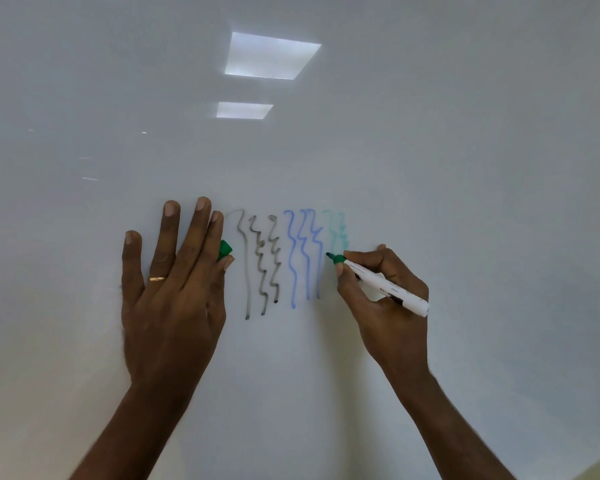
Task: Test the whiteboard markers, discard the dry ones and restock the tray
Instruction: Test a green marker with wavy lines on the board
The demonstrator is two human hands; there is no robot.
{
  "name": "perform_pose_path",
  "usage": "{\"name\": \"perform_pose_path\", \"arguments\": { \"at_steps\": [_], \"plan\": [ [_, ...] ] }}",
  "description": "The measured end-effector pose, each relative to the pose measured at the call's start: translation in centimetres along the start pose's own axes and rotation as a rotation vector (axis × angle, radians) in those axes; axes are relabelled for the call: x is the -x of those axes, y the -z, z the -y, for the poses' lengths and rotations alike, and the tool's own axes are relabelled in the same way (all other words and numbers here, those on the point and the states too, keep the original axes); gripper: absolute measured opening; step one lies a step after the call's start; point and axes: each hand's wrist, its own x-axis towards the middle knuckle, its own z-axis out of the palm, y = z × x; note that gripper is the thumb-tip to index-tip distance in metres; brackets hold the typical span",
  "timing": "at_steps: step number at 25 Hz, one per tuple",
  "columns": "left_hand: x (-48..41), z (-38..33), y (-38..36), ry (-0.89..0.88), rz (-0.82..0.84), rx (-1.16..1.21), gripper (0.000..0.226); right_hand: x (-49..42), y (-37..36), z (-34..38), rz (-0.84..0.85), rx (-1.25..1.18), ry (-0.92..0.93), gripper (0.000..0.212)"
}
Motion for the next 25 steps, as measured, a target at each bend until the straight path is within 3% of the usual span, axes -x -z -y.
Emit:
{"name": "perform_pose_path", "arguments": {
  "at_steps": [14, 21, 25],
  "plan": [
    [0.0, -0.2, 0.1, 0.001, -0.045, 0.04, 0.043, 3.7, 0.8, -2.8, -0.004, 0.099, 0.103, 0.012],
    [0.1, -0.2, 0.2, -0.001, -0.043, 0.05, 0.041, 7.6, 0.8, -2.8, 0.01, 0.099, 0.04, 0.03],
    [0.1, -0.1, 0.5, 0.013, -0.043, 0.108, 0.037, 7.0, 1.3, -1.0, 0.021, 0.035, -0.155, 0.018]
  ]
}}
